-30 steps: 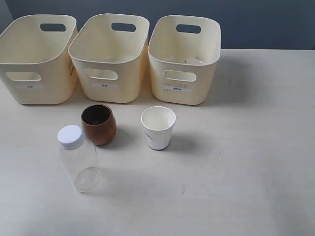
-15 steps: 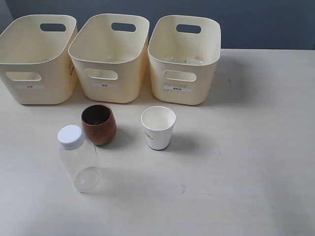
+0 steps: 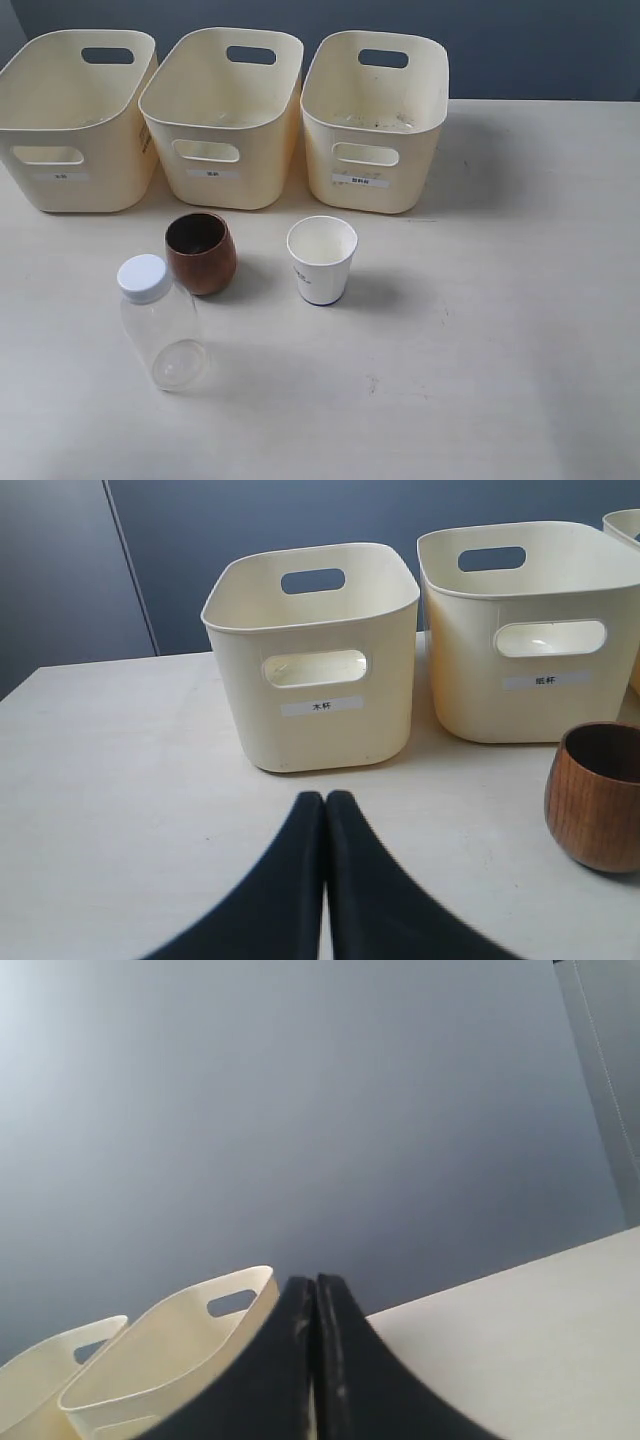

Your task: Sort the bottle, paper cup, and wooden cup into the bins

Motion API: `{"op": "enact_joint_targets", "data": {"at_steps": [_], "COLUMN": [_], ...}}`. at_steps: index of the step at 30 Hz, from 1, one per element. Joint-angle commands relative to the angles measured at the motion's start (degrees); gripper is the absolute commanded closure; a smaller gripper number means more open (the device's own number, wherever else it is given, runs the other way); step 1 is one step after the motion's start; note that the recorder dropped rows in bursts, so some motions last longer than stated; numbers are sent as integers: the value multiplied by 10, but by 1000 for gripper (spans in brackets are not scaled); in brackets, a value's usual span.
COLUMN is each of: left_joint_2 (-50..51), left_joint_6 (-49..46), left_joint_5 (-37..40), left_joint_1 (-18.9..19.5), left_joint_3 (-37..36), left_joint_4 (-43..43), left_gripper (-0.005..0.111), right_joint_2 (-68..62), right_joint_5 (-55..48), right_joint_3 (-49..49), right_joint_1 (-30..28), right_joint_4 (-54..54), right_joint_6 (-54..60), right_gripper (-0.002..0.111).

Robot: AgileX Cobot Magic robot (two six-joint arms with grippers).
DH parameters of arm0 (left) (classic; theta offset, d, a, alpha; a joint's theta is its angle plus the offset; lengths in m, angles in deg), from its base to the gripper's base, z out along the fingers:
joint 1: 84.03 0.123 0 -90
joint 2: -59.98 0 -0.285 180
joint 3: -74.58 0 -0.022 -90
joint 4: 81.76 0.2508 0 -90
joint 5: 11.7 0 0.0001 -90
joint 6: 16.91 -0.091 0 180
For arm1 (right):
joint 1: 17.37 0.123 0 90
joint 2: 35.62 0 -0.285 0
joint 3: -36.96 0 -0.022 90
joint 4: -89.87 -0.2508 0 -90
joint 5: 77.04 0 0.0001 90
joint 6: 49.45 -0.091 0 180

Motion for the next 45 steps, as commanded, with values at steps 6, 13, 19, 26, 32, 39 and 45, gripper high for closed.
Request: {"op": "enact_joint_targets", "data": {"at_steps": [6, 13, 19, 26, 32, 39, 45], "left_joint_2": [2, 2, 2, 2, 2, 2, 2], "left_joint_6": [2, 2, 2, 2, 2, 2, 2], "left_joint_5": [-8, -8, -8, -8, -8, -8, -8], "left_joint_1": [-2, -2, -2, -2, -2, -2, -2], "left_joint_3": [1, 1, 1, 1, 1, 1, 1], "left_joint_4": [1, 1, 1, 1, 1, 1, 1], "left_gripper": [107, 107, 107, 107, 107, 107, 107], "right_joint_2": [2, -84, -422, -833, -964, -982, -986], "right_joint_5": [57, 126, 280, 403, 395, 408, 420], "right_joint_3": [-2, 62, 187, 343, 439, 464, 464], "right_joint_1": [54, 104, 143, 278, 361, 412, 463], "right_joint_4": [3, 150, 546, 620, 652, 667, 714], "right_joint_6": [-5, -82, -310, -241, -229, -272, -266], "right_gripper": [109, 109, 109, 109, 107, 29, 35]}}
